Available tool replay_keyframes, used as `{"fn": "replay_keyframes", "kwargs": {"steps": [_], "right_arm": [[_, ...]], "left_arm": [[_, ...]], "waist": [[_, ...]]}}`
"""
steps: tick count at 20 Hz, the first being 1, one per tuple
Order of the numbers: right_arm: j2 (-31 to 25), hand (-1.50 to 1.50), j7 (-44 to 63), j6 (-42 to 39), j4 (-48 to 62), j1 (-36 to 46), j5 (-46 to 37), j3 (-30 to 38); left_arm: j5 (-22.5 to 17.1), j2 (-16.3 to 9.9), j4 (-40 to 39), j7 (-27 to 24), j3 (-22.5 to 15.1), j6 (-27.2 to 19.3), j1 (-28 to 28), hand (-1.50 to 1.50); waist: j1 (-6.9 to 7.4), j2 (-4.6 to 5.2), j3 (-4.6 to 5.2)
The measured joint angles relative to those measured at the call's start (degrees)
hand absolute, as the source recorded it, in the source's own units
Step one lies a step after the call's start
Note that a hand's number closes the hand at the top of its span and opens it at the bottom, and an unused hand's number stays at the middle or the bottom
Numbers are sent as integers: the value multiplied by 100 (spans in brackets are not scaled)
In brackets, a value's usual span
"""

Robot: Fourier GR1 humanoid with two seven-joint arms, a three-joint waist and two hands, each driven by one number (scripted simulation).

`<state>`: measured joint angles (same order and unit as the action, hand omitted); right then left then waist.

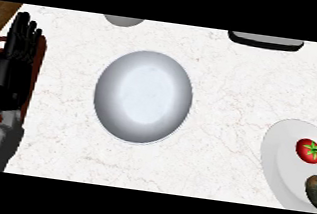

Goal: Pick the tomato from the plate and place it in the bowl

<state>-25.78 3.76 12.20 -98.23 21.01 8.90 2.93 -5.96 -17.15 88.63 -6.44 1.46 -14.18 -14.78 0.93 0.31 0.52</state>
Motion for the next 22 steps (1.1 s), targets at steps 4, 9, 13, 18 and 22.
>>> {"fn": "replay_keyframes", "kwargs": {"steps": [4, 9, 13, 18, 22], "right_arm": [[271, -150, -158, -609, 235, 12, 506, -204], [40, -150, -515, -698, 592, -398, -112, -420], [325, -150, -1393, 44, 611, -1199, -1003, -579], [144, -150, -1387, 263, -91, -2037, -1717, -754], [-412, -150, -557, 192, -848, -2490, -2270, -672]], "left_arm": [[-109, -143, -104, 53, 206, 141, -23, 0], [-366, -296, -220, 188, 383, 407, 110, 0], [-551, -402, -259, 355, 507, 600, 149, 0], [-602, -403, -283, 394, 581, 727, 230, 0], [-636, -438, -212, 446, 653, 762, 286, 0]], "waist": [[-19, -4, -36], [-52, 6, -32], [-113, -17, -48], [-148, -39, -50], [-184, -57, -42]]}}
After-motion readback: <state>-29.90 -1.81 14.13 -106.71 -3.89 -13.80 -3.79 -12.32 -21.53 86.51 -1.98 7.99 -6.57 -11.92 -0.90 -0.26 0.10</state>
